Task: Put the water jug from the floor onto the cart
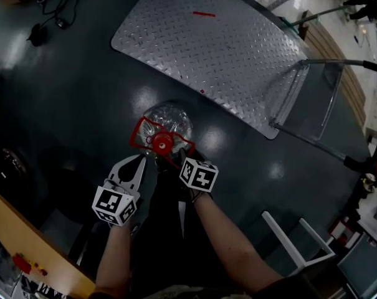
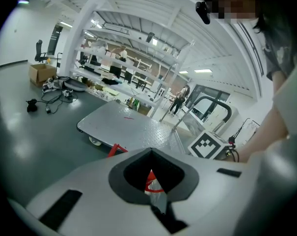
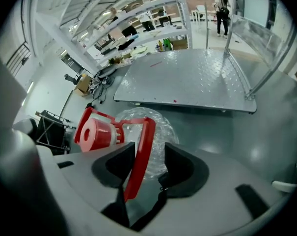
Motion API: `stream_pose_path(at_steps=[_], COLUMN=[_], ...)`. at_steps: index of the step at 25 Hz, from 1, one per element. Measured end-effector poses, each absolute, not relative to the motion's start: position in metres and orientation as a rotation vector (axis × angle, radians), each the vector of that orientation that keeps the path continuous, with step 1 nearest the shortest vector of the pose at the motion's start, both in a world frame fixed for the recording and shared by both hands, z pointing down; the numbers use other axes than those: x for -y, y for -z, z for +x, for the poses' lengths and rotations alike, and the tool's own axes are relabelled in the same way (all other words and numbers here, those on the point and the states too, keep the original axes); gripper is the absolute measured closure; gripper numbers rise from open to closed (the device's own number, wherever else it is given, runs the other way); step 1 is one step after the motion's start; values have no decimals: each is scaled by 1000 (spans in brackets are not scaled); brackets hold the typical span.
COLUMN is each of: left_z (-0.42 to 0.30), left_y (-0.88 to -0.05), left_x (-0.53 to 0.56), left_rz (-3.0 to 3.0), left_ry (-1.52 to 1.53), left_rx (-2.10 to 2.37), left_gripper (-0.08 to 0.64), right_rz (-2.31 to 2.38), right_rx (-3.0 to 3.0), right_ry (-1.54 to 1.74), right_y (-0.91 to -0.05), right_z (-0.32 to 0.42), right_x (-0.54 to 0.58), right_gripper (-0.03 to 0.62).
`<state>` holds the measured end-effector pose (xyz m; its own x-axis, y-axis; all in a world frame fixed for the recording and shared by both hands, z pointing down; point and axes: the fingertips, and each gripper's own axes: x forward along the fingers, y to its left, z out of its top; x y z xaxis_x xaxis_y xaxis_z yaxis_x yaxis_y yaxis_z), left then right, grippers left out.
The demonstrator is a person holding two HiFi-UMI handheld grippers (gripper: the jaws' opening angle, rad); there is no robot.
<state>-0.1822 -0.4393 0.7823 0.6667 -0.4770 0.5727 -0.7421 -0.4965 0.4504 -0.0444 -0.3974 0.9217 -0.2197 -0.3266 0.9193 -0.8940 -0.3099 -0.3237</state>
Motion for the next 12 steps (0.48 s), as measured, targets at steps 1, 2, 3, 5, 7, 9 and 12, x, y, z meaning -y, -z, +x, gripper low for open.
stream_pose_path(at_steps=[1, 2, 3, 5, 7, 9, 12], left_z=[-182, -182, -182, -182, -181, -179, -179], left_y=[-782, -782, -783, -785, -786, -785, -779], left_x=[440, 440, 439, 438, 437, 436, 436], left_rz=[2188, 2189, 2189, 2189, 2188, 2190, 2199], left_ry=[-494, -495, -497, -500, -500, -502, -506], left_rx=[933, 930, 925, 918, 913, 908, 907], left_gripper=[554, 554, 555, 555, 555, 555, 555], right_rz=[1564, 1569, 1577, 1595, 1620, 1638, 1619], right_rx=[1443, 1433, 1423, 1411, 1412, 1419, 1442], right_ry=[-1544, -1525, -1506, -1492, -1518, -1546, -1585], right_y=[-922, -921, -921, -919, -917, -912, -904], right_z=[-44, -43, -41, -42, -43, -44, -48], right_x=[397, 398, 398, 400, 403, 408, 410], right_gripper=[421, 455, 492, 539, 548, 557, 557])
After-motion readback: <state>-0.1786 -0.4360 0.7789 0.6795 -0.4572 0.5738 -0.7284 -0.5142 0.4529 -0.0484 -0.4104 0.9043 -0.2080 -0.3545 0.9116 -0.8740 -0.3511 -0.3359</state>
